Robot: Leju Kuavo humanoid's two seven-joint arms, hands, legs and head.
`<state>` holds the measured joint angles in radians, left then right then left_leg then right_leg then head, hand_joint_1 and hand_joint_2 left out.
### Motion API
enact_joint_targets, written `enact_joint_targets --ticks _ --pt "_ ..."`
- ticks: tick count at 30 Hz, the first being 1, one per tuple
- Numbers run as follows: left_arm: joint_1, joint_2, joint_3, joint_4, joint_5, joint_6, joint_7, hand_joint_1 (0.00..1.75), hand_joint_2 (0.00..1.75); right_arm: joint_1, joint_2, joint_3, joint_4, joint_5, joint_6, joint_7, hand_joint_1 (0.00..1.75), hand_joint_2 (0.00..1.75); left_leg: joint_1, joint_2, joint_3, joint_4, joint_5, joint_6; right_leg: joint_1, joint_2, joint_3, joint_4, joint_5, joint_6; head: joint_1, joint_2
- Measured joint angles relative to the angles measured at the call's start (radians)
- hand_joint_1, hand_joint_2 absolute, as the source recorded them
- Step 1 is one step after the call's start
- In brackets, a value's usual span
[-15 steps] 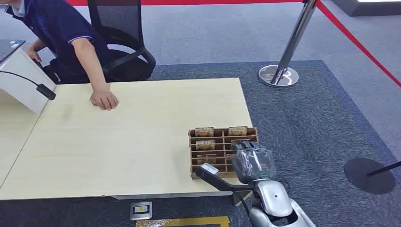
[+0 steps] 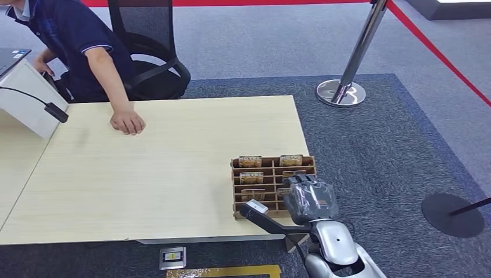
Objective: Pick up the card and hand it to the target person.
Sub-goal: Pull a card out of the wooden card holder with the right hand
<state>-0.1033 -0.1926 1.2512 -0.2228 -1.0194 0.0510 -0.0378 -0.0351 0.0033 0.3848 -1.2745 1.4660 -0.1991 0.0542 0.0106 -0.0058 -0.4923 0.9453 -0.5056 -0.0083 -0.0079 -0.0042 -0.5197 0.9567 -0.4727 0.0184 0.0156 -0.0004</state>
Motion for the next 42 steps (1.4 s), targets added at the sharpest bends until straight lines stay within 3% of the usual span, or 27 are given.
enact_joint_targets --ticks 18,27,30,34,37,42 --pt "0.0 0.0 0.0 0.0 -0.004 -0.001 0.0 0.0 0.0 0.011 0.005 -0.025 -0.001 0.0 0.004 0.003 0.82 1.75 0.0 0.0 0.0 0.0 0.0 0.0 0.0 0.0 0.0 0.0 0.0 0.0 0.0 0.0" --pt "0.0 0.0 0.0 0.0 -0.004 -0.001 0.003 0.0 0.0 0.012 0.009 -0.025 -0.001 0.0 0.004 0.003 0.89 1.75 0.0 0.0 0.0 0.0 0.0 0.0 0.0 0.0 0.0 0.0 0.0 0.0 0.0 0.0" --pt "0.0 0.0 0.0 0.0 -0.004 0.0 0.003 0.0 0.0 0.012 0.009 -0.025 -0.001 0.0 0.004 0.002 0.97 1.75 0.0 0.0 0.0 0.0 0.0 0.0 0.0 0.0 0.0 0.0 0.0 0.0 0.0 0.0" --pt "0.0 0.0 0.0 0.0 -0.005 0.001 0.003 0.0 0.0 0.011 0.012 -0.025 -0.001 0.0 0.004 -0.003 1.35 1.75 0.0 0.0 0.0 0.0 0.0 0.0 0.0 0.0 0.0 0.0 0.0 0.0 0.0 0.0" --pt "0.0 0.0 0.0 0.0 -0.006 0.001 0.003 0.0 0.0 0.011 0.016 -0.025 -0.001 0.0 0.004 -0.003 1.53 1.75 0.0 0.0 0.0 0.0 0.0 0.0 0.0 0.0 0.0 0.0 0.0 0.0 0.0 0.0" --pt "0.0 0.0 0.0 0.0 -0.009 0.001 0.003 0.0 0.0 0.012 0.022 -0.025 -0.001 0.0 0.004 -0.006 1.65 1.75 0.0 0.0 0.001 0.0 0.0 0.0 0.0 0.0 0.001 0.0 0.0 0.0 0.0 0.0"
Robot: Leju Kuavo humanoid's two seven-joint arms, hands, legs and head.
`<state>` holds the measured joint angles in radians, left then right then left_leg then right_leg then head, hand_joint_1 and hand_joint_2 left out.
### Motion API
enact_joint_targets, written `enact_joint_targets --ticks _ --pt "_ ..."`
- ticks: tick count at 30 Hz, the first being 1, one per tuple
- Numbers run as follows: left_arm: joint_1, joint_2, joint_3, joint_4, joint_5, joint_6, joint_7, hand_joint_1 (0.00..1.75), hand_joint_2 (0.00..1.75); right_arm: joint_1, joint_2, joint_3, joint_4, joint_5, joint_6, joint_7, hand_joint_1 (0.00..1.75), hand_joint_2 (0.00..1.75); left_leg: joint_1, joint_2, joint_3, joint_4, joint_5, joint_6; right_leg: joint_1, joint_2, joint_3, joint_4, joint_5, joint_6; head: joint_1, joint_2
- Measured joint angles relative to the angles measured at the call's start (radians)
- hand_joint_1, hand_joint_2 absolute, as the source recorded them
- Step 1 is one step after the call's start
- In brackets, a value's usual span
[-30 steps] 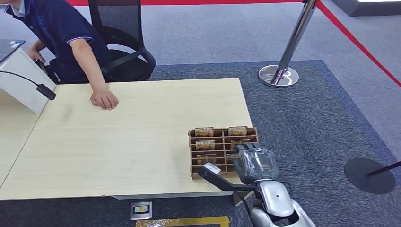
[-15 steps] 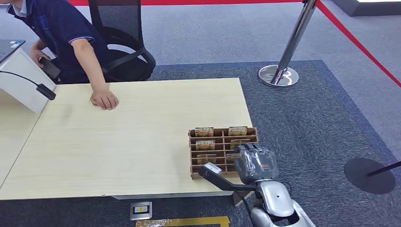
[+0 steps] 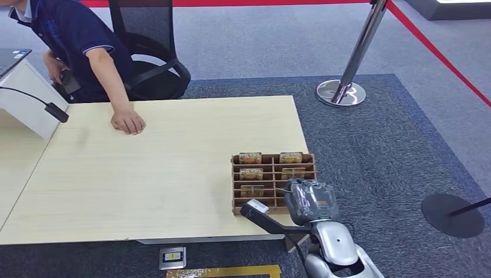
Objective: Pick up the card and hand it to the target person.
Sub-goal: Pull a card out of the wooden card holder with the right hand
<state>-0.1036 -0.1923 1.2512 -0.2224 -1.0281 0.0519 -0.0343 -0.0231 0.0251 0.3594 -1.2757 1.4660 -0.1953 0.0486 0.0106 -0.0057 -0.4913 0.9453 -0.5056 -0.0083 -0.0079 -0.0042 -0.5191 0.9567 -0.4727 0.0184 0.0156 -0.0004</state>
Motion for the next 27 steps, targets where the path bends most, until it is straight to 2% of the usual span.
enact_joint_targets --ticks 3,10,21,27 --pt "0.0 0.0 0.0 0.0 -0.002 0.0 0.0 0.0 0.0 0.001 0.002 0.0 -0.002 0.001 -0.002 -0.001 1.74 1.75 0.0 0.0 0.001 0.0 0.0 0.0 0.0 0.0 0.001 0.0 0.0 0.0 0.0 0.0" --pt "0.0 0.0 0.0 0.0 -0.002 -0.001 0.0 0.0 0.0 0.03 0.002 -0.012 -0.059 -0.008 -0.002 -0.021 1.75 1.75 0.0 0.0 0.002 0.0 0.0 0.0 0.0 0.0 0.002 0.0 0.0 0.0 0.0 0.0" --pt "0.0 0.0 0.0 0.0 0.008 0.0 -0.006 0.0 0.0 0.086 -0.016 -0.058 -0.29 -0.159 0.064 -0.168 1.75 1.75 0.0 0.0 0.002 0.0 0.0 0.0 0.0 0.0 0.002 0.0 0.0 0.0 0.0 0.0" --pt "-0.001 0.0 0.0 0.0 0.005 -0.003 -0.014 0.0 0.0 0.034 -0.025 -0.053 -0.365 -0.188 0.086 -0.22 1.75 1.75 0.0 0.0 0.002 0.0 0.0 0.0 0.0 0.0 0.003 0.0 0.0 0.0 0.0 0.0"
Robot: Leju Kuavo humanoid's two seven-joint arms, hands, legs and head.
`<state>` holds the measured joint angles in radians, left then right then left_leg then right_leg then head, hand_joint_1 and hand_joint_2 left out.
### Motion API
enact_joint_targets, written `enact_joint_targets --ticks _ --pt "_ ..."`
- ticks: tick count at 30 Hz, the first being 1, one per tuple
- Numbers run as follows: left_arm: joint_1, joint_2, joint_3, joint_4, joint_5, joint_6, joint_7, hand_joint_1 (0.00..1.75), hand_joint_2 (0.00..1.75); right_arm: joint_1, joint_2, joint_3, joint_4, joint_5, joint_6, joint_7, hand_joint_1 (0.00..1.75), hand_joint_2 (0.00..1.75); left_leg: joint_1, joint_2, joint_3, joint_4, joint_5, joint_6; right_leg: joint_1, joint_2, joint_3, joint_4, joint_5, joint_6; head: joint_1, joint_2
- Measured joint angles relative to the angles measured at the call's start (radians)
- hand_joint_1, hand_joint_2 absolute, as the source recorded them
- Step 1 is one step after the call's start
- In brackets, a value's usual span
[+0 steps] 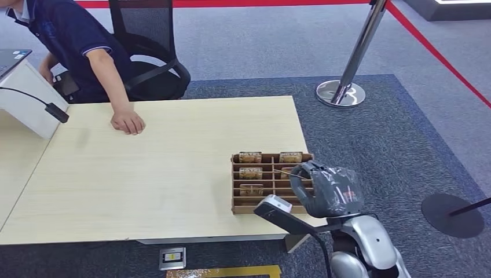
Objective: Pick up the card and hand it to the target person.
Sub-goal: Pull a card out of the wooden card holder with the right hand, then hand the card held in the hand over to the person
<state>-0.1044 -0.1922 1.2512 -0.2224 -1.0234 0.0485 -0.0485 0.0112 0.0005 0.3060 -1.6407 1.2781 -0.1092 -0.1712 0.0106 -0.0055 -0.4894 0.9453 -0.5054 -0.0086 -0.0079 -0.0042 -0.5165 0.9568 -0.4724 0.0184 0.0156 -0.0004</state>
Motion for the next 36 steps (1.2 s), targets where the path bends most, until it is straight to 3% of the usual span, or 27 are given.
enact_joint_targets --ticks 6,12,16,24,36 --pt "-0.006 -0.004 -0.004 0.001 -0.019 -0.007 -0.004 0.0 0.0 -0.213 0.026 0.073 0.112 -0.016 -0.02 0.003 1.75 1.75 0.0 0.001 0.001 0.0 0.002 0.0 0.0 0.0 0.0 0.002 0.001 -0.001 0.0 0.0" --pt "-0.016 -0.015 -0.014 0.003 -0.028 -0.006 -0.003 0.0 0.0 -0.494 0.143 0.173 0.415 -0.039 -0.076 0.035 1.75 1.75 0.001 0.001 0.001 0.0 0.004 -0.002 0.0 0.0 0.0 0.003 0.003 -0.003 0.0 0.0" --pt "-0.016 -0.021 -0.014 0.006 -0.027 0.002 0.001 0.0 0.0 -0.625 0.221 0.205 0.598 -0.047 -0.095 0.048 1.75 1.75 0.001 0.001 0.0 0.0 0.005 -0.003 0.0 0.0 -0.001 0.004 0.003 -0.003 0.0 0.0" --pt "-0.015 -0.03 -0.014 0.007 -0.021 0.014 0.066 0.0 0.0 -0.792 0.315 0.226 0.876 -0.091 -0.19 0.09 1.75 1.75 0.001 0.001 0.0 0.0 0.005 -0.003 0.0 0.0 -0.001 0.003 0.003 -0.003 0.0 0.0" --pt "-0.015 -0.032 -0.014 0.008 -0.02 0.011 0.042 0.0 0.0 -0.868 0.323 0.352 1.047 -0.24 -0.226 0.122 1.75 1.75 0.002 0.0 0.0 0.0 0.005 -0.003 0.0 0.0 -0.001 0.003 0.003 -0.003 0.0 0.0"
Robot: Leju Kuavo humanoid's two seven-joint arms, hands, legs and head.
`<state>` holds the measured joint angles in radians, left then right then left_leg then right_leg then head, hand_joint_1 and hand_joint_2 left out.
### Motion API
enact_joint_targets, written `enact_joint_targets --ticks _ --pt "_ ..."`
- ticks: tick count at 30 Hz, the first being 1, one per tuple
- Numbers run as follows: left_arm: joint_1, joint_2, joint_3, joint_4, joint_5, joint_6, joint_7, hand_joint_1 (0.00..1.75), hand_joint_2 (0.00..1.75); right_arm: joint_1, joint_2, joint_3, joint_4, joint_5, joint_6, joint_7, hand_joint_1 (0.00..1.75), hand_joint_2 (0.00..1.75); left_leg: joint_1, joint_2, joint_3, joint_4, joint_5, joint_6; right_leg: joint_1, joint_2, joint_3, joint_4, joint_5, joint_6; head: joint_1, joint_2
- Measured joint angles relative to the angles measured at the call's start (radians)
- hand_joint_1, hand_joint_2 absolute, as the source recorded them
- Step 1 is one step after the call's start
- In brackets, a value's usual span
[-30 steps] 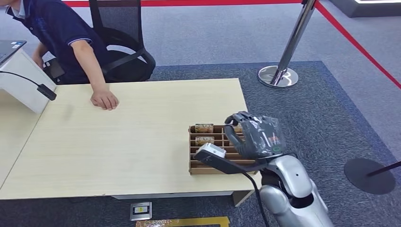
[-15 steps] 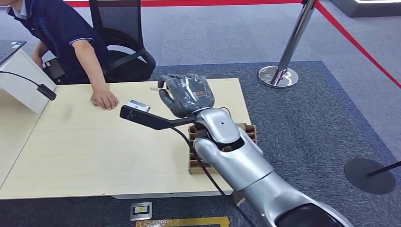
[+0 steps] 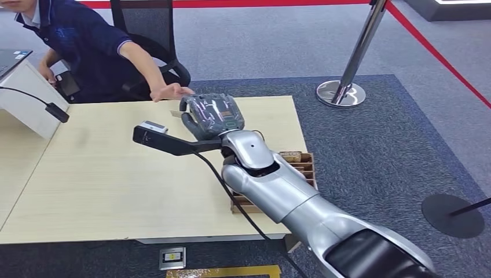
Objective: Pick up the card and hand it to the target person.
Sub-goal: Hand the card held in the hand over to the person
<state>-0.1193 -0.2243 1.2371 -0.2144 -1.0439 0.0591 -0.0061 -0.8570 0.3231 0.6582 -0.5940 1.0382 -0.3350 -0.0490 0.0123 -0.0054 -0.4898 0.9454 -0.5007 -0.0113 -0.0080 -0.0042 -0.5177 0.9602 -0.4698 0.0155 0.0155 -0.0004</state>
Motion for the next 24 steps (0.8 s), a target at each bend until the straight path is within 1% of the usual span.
enact_joint_targets --ticks 8,17,22,23,24 --pt "0.0 0.001 0.0 0.0 -0.001 -0.002 -0.004 0.0 0.0 -0.022 0.0 0.05 0.054 -0.048 -0.016 -0.002 1.75 1.75 0.0 0.0 0.0 0.0 0.0 0.0 0.0 0.0 0.0 0.0 0.0 0.0 0.0 0.0" --pt "0.0 0.001 0.0 0.0 -0.003 0.001 0.0 0.0 0.0 -0.029 0.0 0.09 0.074 -0.089 -0.017 -0.008 1.75 1.75 0.0 0.0 0.0 0.0 0.0 0.0 0.0 0.0 0.0 0.0 0.0 0.0 0.0 0.0" --pt "0.0 0.001 0.0 0.0 0.0 0.003 -0.008 0.0 0.0 -0.029 0.0 0.128 0.074 -0.121 -0.009 -0.004 1.75 1.75 0.0 0.0 0.0 0.0 0.0 0.0 0.0 0.0 0.0 0.0 0.0 0.0 0.0 0.0" --pt "0.0 0.001 0.0 0.0 0.0 0.003 -0.009 0.0 0.0 -0.029 0.0 0.135 0.074 -0.127 -0.008 -0.002 1.73 1.75 0.0 0.0 0.0 0.0 0.0 0.0 0.0 0.0 0.0 0.0 0.0 0.0 0.0 0.0" --pt "0.0 0.001 0.0 0.0 0.0 0.003 -0.011 0.0 0.0 -0.03 0.0 0.143 0.074 -0.134 -0.007 -0.001 1.66 1.75 0.0 0.0 0.0 0.0 0.0 0.0 0.0 0.0 0.0 0.0 0.0 0.0 0.0 0.0"
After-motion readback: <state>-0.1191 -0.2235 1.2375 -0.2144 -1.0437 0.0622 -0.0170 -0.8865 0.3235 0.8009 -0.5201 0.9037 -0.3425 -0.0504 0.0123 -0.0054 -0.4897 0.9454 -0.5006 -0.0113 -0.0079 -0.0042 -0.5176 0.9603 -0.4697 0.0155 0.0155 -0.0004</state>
